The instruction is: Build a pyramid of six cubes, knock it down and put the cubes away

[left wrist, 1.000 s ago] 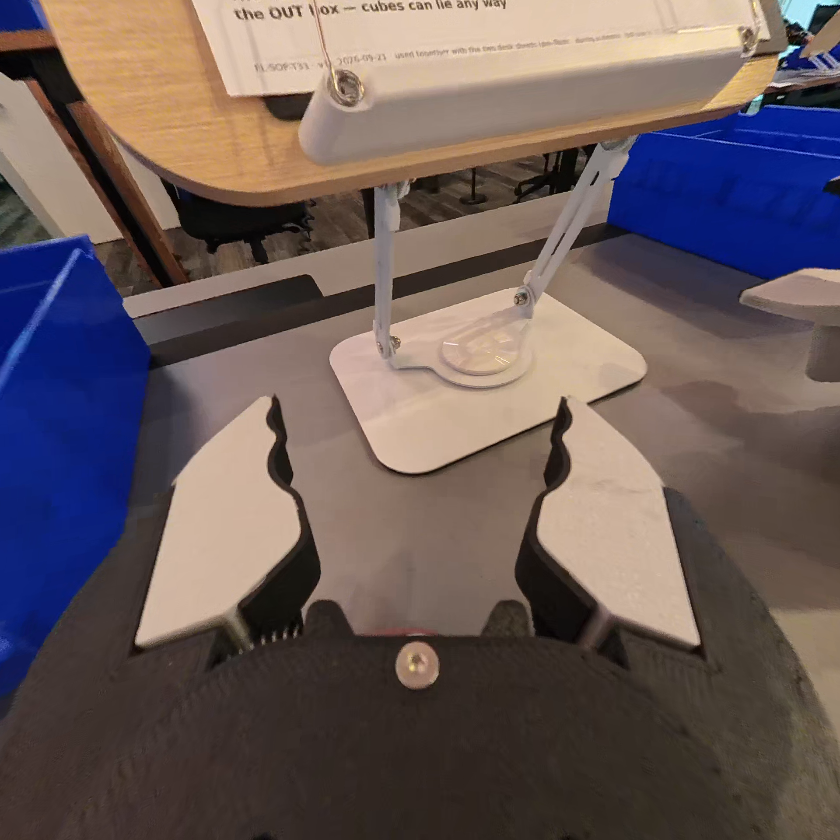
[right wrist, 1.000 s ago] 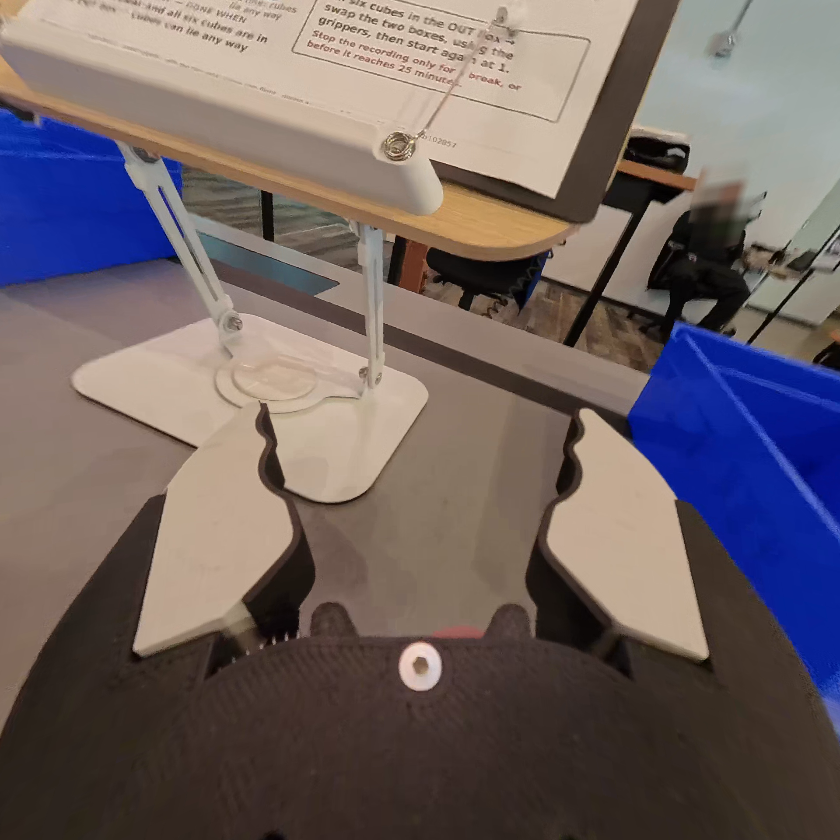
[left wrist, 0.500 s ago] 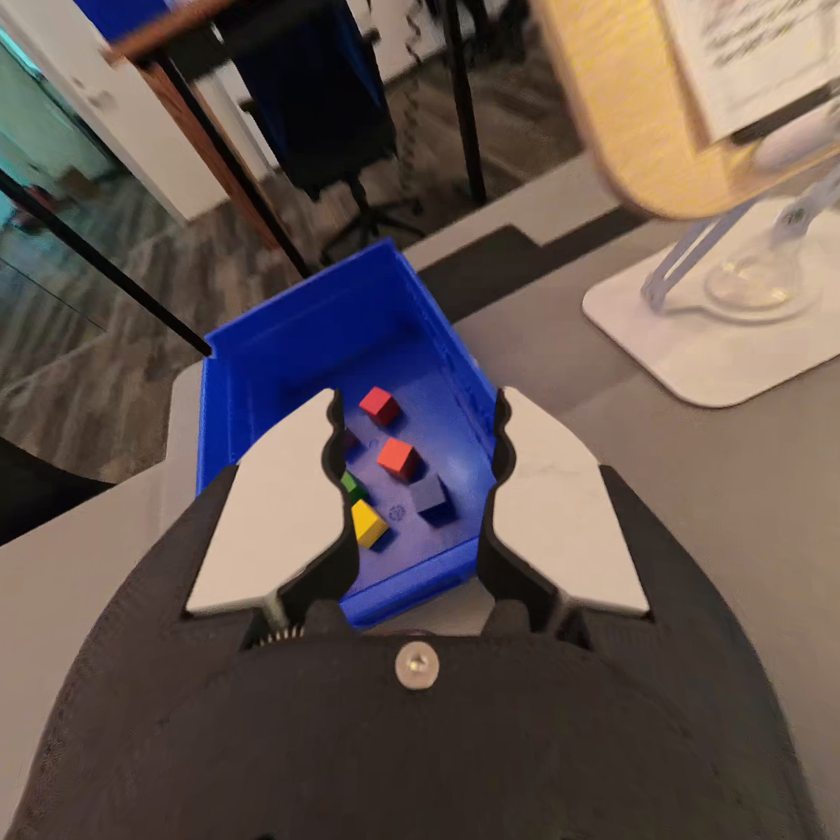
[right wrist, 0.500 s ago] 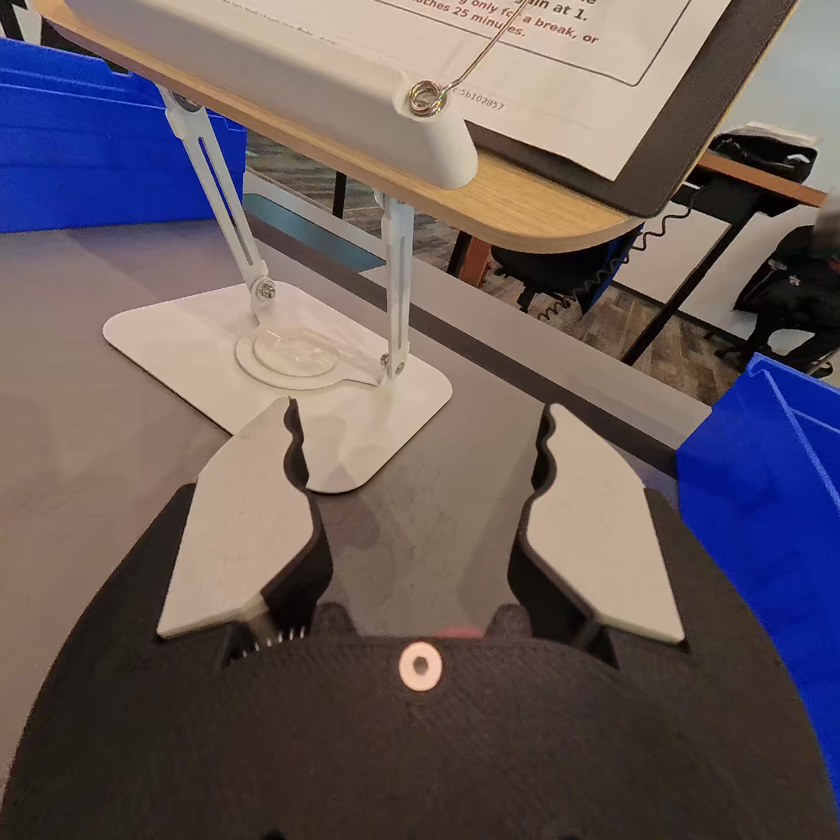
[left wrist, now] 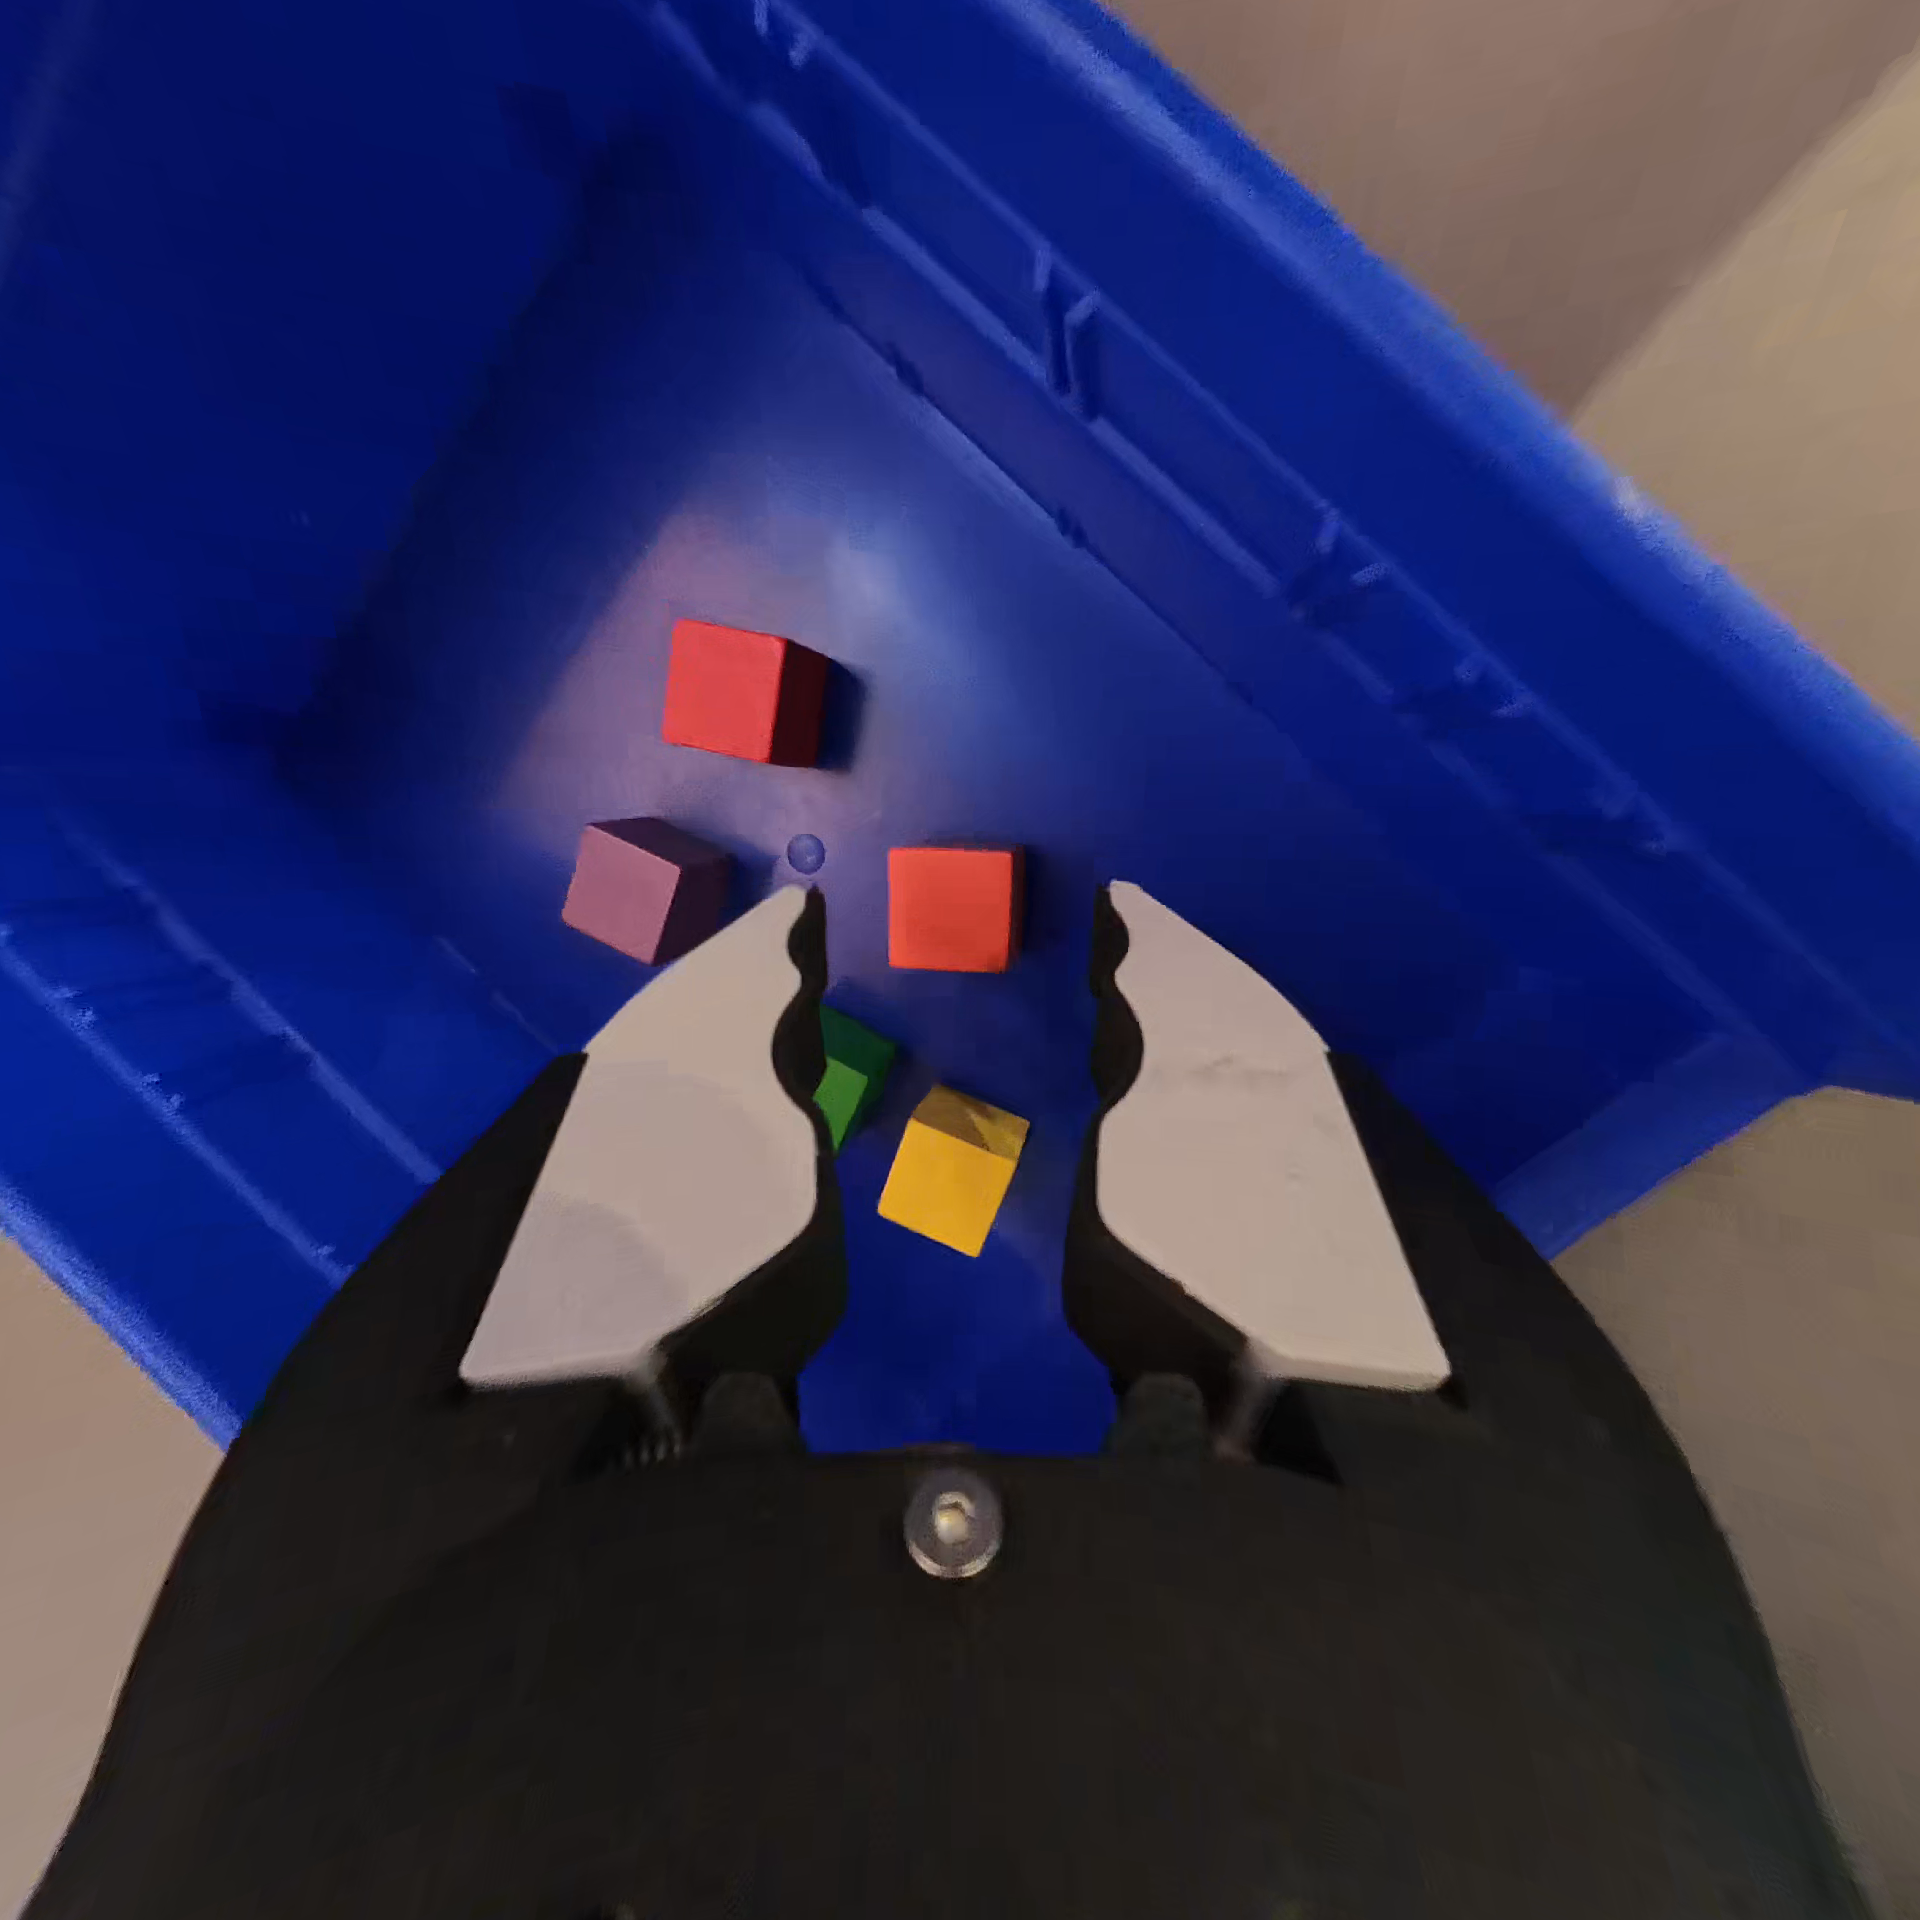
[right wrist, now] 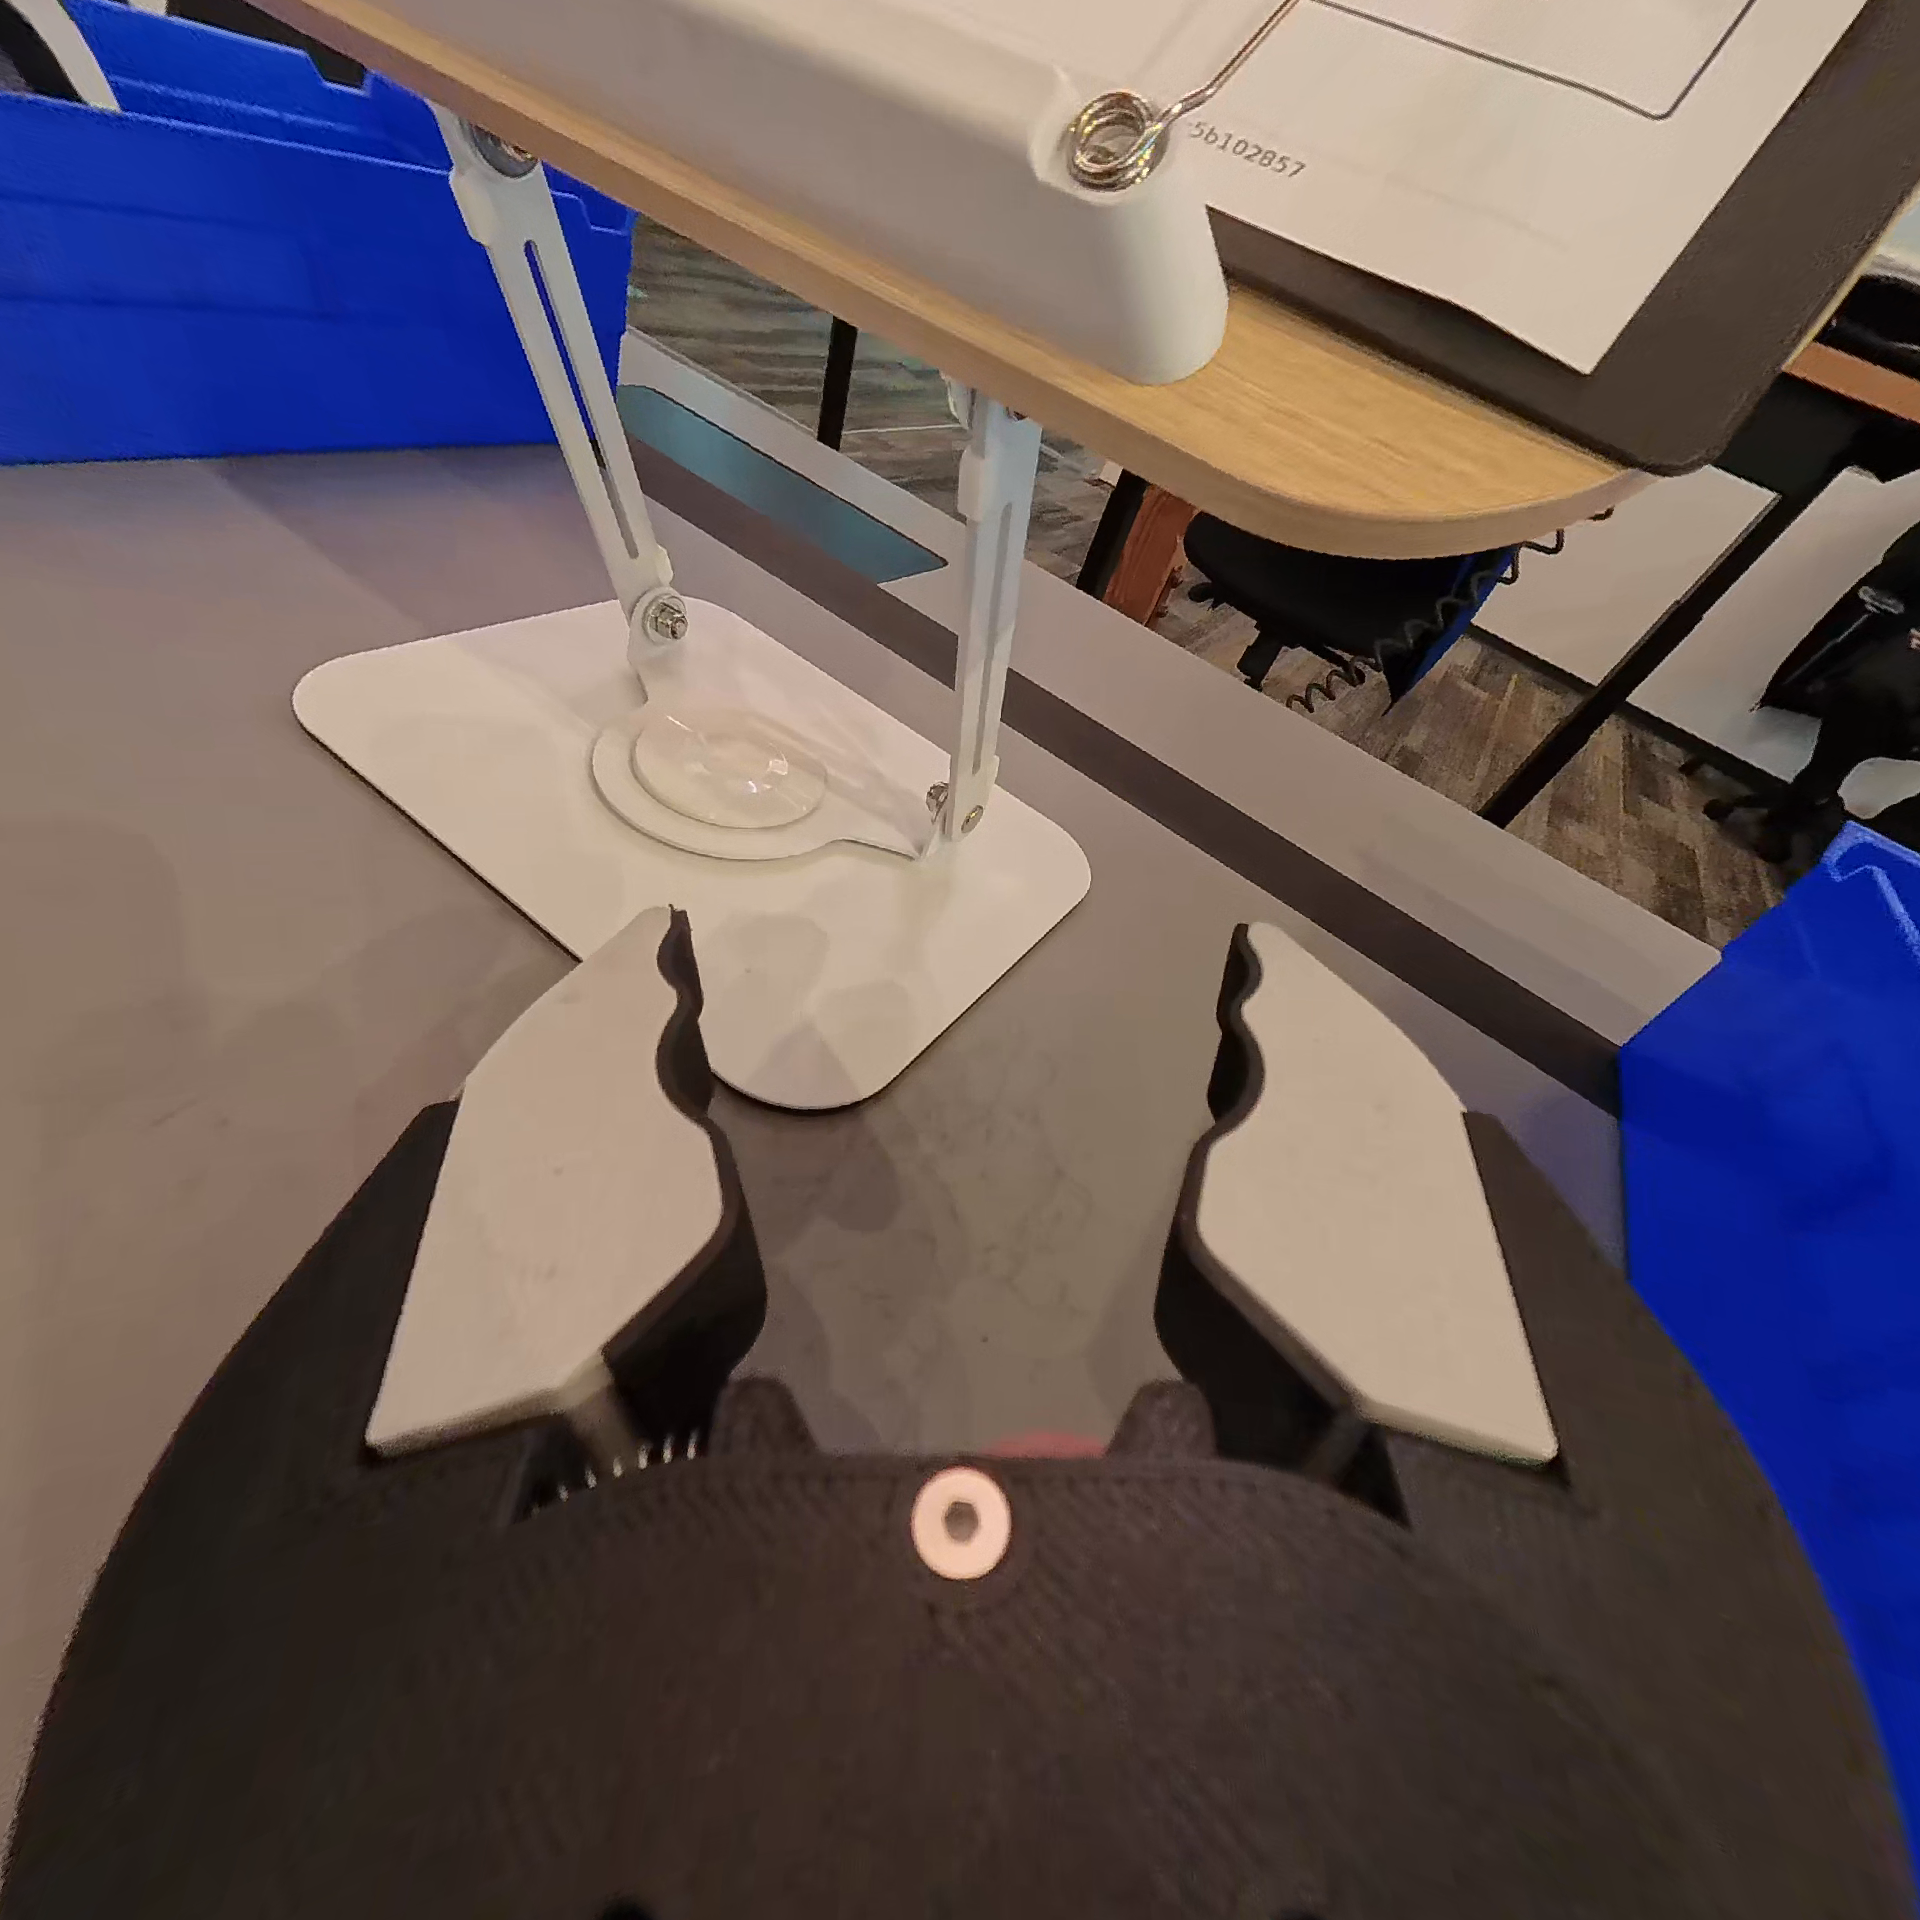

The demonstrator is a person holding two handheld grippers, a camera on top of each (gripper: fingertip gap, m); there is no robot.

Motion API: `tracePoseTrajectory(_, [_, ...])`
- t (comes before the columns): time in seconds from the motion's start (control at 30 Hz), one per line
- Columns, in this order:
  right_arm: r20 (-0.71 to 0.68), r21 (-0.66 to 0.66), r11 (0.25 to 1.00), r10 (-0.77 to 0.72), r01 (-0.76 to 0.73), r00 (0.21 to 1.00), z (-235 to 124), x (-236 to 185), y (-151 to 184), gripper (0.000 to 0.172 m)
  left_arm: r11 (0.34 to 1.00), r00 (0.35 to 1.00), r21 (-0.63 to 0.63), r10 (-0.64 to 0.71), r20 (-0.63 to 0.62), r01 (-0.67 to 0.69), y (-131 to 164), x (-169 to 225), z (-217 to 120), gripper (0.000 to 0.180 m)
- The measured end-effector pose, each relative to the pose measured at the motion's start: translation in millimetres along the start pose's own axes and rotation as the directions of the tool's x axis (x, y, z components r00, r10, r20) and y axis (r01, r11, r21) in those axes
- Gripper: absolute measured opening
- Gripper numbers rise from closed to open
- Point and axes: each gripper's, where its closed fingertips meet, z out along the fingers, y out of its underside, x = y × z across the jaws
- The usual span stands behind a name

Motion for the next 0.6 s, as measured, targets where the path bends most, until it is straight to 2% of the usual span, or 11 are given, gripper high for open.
tracePoseTrajectory(0.07, [0.004, 0.002, 1.0, 0.008, -0.008, 1.0, -0.2, 0.4, -0.1, 0.096, 0.998, 1.0, -0.067, -0.002, -0.008, 0.002, 6.8, -3.5, 9.4, 0.045])
tracePoseTrajectory(0.17, [0.013, -0.002, 1.0, 0.007, -0.007, 1.0, 0.4, -0.9, 0.5, 0.095, 0.989, 0.996, -0.145, -0.021, -0.085, 0.008, 16.3, 2.1, 23.1, 0.038])
tracePoseTrajectory(0.27, [0.022, 0.001, 1.0, 0.014, -0.014, 1.0, 0.4, -0.9, -0.1, 0.095, 0.99, 0.993, -0.139, -0.021, -0.113, 0.005, 13.3, 3.0, 31.3, 0.027])
tracePoseTrajectory(0.33, [0.026, 0.005, 1.0, 0.022, -0.022, 0.999, 0.1, -0.3, -0.5, 0.094, 0.992, 0.997, -0.125, -0.02, -0.076, 0.011, 11.1, -5.8, 27.1, 0.028])
tracePoseTrajectory(0.4, [0.031, 0.007, 1.0, 0.026, -0.026, 0.999, -0.3, 0.7, -0.4, 0.094, 0.997, 0.998, -0.076, -0.027, -0.051, 0.023, 5.9, -11.5, 6.3, 0.028])
tracePoseTrajectory(0.47, [0.038, 0.006, 1.0, 0.02, -0.02, 0.999, -1.1, 1.5, 0.4, 0.093, 1.0, 1.0, 0.0, -0.018, -0.014, 0.018, -4.3, -11.6, -31.3, 0.027])
tracePoseTrajectory(0.53, [0.042, 0.005, 1.0, 0.016, -0.016, 0.999, -2.5, 2.9, 1.4, 0.091, 0.997, 1.0, 0.073, 0.019, 0.005, -0.019, -16.8, 4.3, -75.6, 0.027])
tracePoseTrajectory(0.6, [0.046, 0.001, 1.0, 0.019, -0.019, 0.999, -3.6, 4.5, 2.7, 0.089, 0.986, 0.995, 0.135, 0.099, -0.01, -0.097, -32.4, 42.7, -111.5, 0.027])
